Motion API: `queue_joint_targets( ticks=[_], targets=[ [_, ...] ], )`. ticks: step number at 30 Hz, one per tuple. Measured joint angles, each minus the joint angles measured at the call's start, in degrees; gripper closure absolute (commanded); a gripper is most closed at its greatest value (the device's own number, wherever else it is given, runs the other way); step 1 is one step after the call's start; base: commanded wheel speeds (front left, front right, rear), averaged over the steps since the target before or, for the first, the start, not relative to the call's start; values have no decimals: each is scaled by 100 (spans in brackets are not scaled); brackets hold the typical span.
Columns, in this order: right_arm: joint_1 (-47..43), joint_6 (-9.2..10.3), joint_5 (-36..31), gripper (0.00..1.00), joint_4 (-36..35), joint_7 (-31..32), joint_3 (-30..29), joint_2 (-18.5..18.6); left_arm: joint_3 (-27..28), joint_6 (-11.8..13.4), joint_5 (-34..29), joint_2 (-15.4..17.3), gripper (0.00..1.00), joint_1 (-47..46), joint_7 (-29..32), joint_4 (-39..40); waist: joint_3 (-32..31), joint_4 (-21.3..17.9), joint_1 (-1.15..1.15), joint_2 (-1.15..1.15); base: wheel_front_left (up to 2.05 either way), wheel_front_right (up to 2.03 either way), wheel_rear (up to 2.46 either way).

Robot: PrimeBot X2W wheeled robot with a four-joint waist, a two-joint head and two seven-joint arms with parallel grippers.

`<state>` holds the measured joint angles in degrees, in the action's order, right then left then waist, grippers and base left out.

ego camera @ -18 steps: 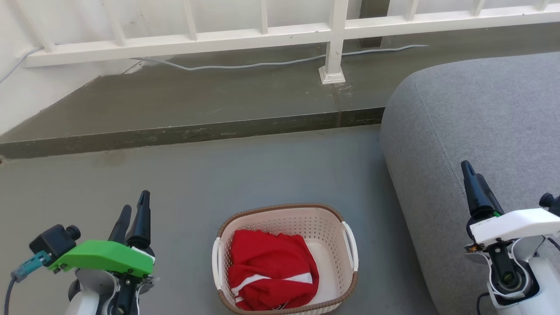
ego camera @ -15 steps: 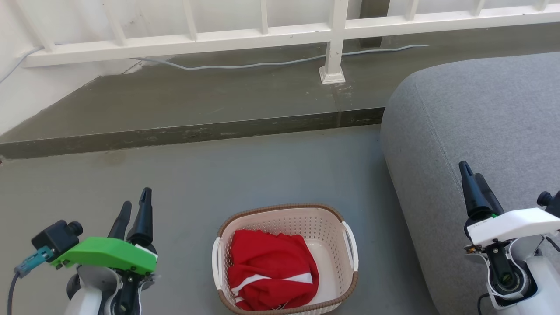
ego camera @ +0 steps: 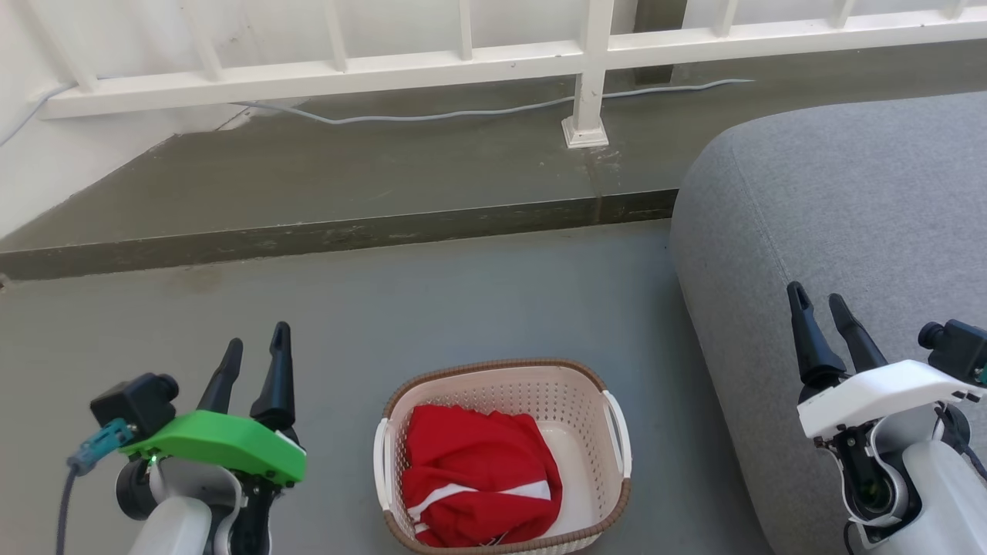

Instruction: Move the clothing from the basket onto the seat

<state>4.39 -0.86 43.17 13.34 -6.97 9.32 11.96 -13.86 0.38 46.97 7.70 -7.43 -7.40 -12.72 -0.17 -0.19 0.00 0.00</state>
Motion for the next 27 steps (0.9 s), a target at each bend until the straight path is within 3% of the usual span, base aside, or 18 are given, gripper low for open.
queue_joint_targets(
  ticks=[27],
  targets=[
    [54,301,-1840,0,160,-533,519,129,-655,396,-1968,31,0,-134,-530,-163,-32,-34,0,0,0,0,0]
  ],
)
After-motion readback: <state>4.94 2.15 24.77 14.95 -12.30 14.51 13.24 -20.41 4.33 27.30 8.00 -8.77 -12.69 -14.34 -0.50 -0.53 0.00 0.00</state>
